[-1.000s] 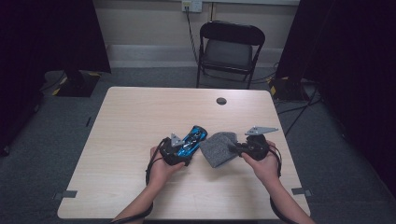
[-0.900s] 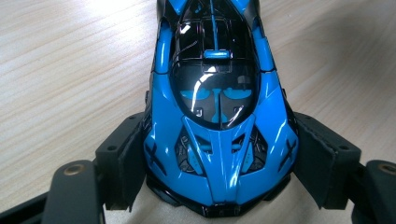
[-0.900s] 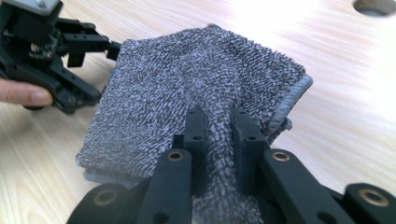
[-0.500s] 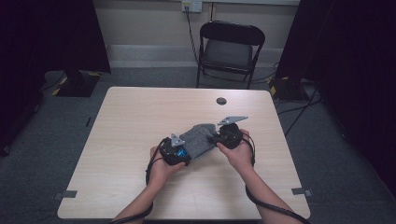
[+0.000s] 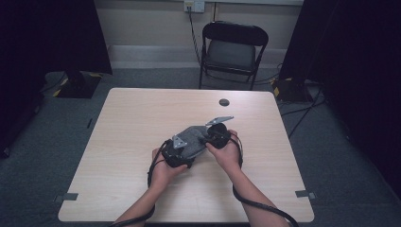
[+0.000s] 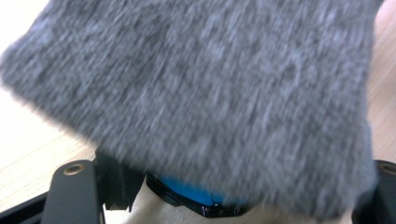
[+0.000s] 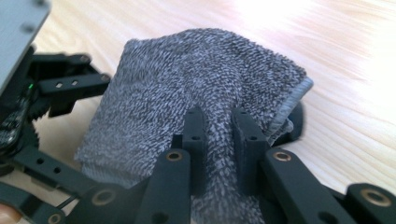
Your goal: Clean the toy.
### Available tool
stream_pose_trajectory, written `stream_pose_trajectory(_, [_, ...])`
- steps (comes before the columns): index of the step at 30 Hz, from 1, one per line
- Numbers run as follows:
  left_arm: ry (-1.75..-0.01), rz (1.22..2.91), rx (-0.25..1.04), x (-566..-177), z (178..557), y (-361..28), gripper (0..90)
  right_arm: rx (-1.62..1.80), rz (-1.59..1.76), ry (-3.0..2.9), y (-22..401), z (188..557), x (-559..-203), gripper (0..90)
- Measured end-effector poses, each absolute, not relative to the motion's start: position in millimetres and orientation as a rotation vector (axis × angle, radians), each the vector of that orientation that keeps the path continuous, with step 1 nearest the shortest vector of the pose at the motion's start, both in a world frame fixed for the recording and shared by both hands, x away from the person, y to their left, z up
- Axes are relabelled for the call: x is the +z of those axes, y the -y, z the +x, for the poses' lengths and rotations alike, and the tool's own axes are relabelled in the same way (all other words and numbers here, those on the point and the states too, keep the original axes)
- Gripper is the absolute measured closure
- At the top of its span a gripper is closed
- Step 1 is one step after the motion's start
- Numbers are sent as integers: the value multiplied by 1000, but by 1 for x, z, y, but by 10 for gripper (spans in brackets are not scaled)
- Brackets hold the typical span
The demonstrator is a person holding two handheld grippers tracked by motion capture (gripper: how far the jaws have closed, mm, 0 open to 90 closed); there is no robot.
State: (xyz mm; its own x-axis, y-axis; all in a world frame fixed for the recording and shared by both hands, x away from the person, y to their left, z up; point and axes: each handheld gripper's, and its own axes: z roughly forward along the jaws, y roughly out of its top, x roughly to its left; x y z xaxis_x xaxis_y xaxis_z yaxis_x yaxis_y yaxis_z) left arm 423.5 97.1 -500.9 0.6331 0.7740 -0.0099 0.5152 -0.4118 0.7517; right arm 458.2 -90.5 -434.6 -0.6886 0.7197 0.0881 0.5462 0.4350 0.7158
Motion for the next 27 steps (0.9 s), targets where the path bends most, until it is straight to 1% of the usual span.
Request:
stream_pose_trajectory(4, [-1004,2105,442,-501,423,-97,256,1083,1054,-2493,82,453,-438,776])
stream_pose_trajectory(12, [-1004,2104,442,-501,423,-97,256,1058,1072,-2481,81,456,-450,775])
stream_pose_trajectory(27, [-1005,2102,442,-501,423,-97,256,969,1063,-2454,86,468,-448,775])
